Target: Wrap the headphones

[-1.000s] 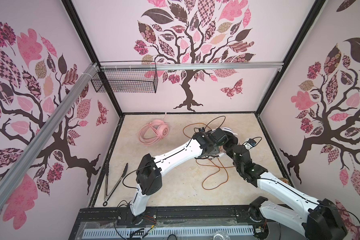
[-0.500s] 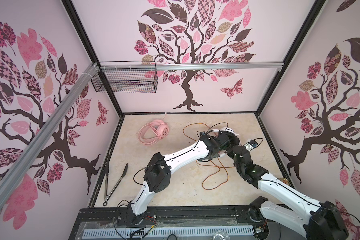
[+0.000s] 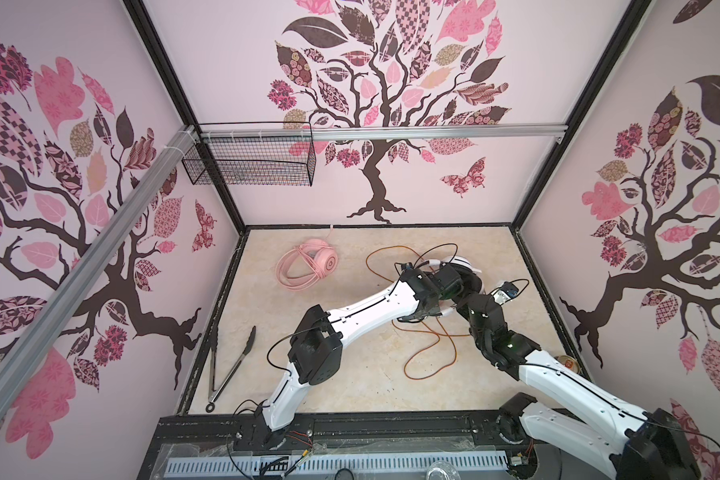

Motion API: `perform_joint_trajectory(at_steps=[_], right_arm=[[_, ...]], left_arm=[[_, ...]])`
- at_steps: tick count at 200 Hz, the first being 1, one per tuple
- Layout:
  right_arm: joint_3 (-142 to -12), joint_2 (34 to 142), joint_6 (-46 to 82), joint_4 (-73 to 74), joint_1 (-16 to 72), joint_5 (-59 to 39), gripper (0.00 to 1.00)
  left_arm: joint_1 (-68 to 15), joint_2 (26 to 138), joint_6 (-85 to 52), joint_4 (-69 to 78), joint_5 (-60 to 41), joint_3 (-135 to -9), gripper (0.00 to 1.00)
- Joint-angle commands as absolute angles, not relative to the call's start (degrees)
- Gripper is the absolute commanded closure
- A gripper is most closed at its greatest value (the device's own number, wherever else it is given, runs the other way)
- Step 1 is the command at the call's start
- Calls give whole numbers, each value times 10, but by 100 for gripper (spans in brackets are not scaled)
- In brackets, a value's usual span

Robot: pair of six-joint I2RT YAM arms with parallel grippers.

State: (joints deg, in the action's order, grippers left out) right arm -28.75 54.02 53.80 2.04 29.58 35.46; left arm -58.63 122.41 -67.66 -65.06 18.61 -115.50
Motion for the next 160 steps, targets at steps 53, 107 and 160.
perform_joint_trajectory(at_steps=[53,107,160], right_arm=[[-295,509,540,55,299,387,84],[-268,471,426,110,299,332,29],[-249,338,244,82,298,143,21]], left_arm=[[-592,1235,-669,-638,166,-1177,83],[-562,1221,-649,-666,160,-1157,100],[-427,1046,-538,-573,125,-926,100]])
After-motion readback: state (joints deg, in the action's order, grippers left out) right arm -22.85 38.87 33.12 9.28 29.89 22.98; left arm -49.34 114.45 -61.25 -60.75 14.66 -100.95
